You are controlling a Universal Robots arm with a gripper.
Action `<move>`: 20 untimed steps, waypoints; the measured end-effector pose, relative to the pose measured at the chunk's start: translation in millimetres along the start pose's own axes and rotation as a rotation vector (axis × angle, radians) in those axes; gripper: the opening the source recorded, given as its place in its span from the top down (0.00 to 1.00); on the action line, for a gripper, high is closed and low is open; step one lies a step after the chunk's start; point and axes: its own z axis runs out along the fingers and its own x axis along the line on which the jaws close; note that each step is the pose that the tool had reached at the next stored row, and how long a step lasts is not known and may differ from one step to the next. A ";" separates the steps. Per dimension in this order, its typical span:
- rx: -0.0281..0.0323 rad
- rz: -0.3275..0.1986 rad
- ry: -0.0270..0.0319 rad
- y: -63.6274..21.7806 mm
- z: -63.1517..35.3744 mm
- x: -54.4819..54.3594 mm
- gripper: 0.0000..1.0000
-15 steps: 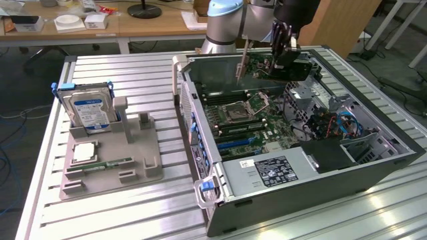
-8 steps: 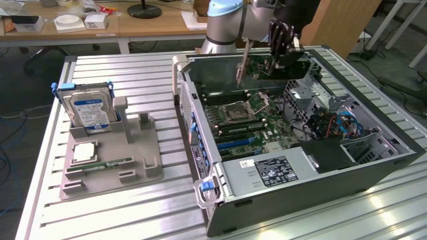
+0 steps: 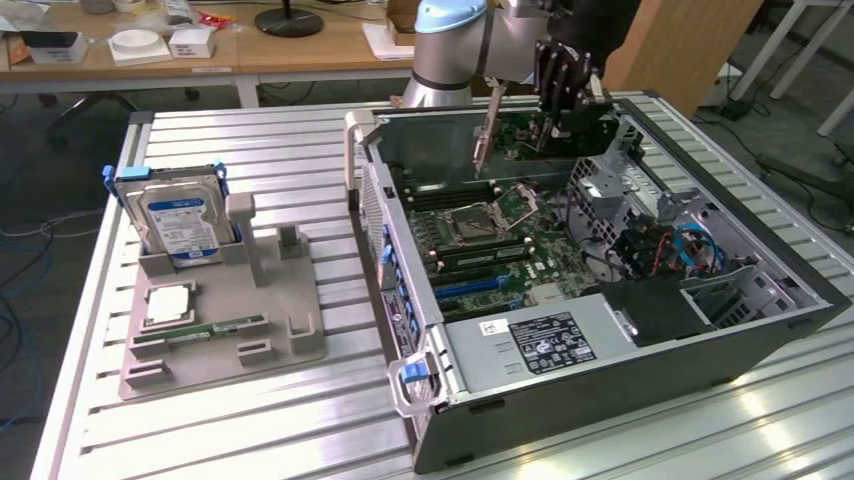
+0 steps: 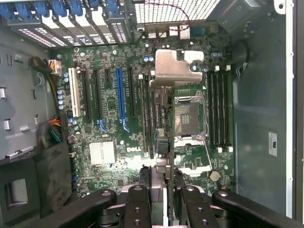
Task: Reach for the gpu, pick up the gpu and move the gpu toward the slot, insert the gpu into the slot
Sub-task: 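Insert the gpu into the slot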
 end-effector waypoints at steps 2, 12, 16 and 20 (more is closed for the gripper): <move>0.0000 0.000 0.0000 0.0 0.0 0.1 0.71; -0.0013 -0.016 -0.0011 0.1 4.8 1.2 0.71; -0.0022 -0.062 -0.0020 0.2 8.9 1.5 0.71; -0.0022 -0.061 -0.0012 5.7 15.2 2.3 0.71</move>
